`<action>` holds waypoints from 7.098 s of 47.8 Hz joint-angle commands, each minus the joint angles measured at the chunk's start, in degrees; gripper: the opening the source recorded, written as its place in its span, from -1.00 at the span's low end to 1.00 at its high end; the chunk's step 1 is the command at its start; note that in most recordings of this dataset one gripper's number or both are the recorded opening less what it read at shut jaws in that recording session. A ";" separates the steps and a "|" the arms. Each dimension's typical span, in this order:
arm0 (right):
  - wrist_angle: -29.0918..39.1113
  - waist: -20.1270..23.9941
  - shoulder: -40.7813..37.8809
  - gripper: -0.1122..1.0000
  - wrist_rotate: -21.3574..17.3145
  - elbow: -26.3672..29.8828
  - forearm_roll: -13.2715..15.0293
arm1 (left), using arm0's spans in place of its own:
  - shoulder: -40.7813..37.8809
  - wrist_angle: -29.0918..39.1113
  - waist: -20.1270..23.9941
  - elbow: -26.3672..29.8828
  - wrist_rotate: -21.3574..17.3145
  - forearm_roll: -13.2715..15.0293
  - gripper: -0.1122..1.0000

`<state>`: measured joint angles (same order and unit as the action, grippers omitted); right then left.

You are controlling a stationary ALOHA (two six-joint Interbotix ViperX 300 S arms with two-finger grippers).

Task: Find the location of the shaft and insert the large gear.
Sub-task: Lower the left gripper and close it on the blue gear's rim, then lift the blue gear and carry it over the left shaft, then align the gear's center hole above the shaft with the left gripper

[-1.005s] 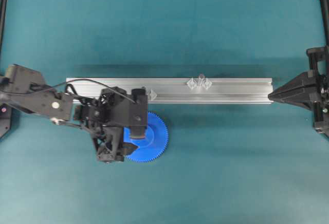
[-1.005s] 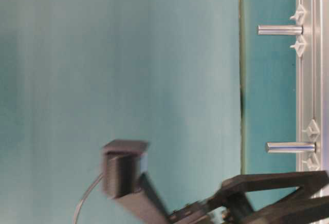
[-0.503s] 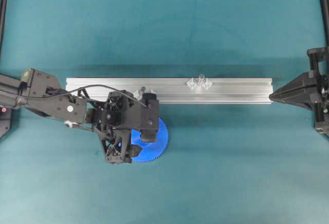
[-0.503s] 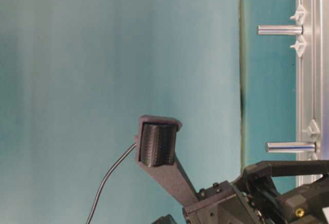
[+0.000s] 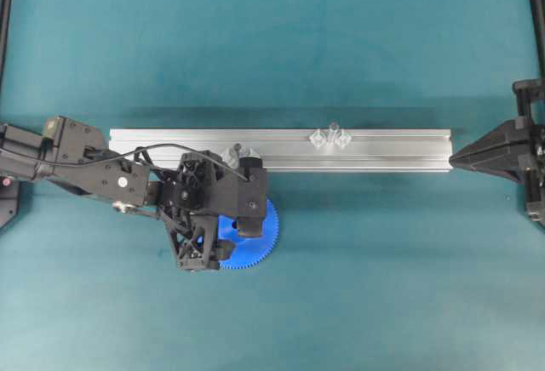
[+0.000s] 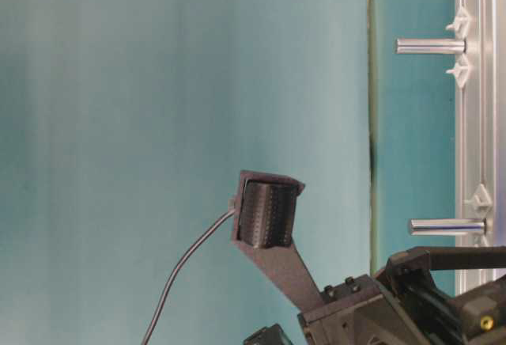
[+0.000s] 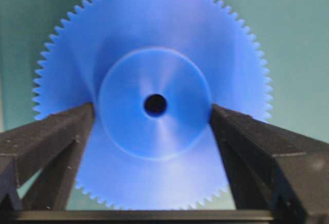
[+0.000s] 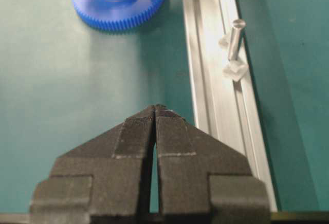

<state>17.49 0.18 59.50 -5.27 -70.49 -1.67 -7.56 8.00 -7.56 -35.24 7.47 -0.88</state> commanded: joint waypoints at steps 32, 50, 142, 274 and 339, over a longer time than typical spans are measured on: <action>0.88 0.18 -0.26 -0.75 -0.53 0.62 0.00 | -0.09 0.09 -0.35 1.49 0.44 -0.09 0.89; 0.88 0.18 0.18 -0.75 -0.53 0.53 0.00 | -0.18 3.34 -0.35 1.85 0.70 -0.09 0.52; 0.00 0.09 5.36 -0.75 -0.62 -0.62 -0.09 | -1.58 -0.79 12.22 22.15 -16.70 -0.18 0.48; 1.14 -0.26 6.33 -0.75 -0.62 -1.23 -0.18 | -9.76 13.27 15.56 32.70 -21.27 -0.26 0.48; 0.97 -0.26 6.33 -0.75 -0.70 -1.49 -0.18 | -9.76 13.54 15.47 32.78 -17.14 -0.26 0.79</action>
<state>18.98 0.00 66.27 -5.45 -72.51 -1.76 -18.28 21.71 7.82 -3.25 -9.67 -0.97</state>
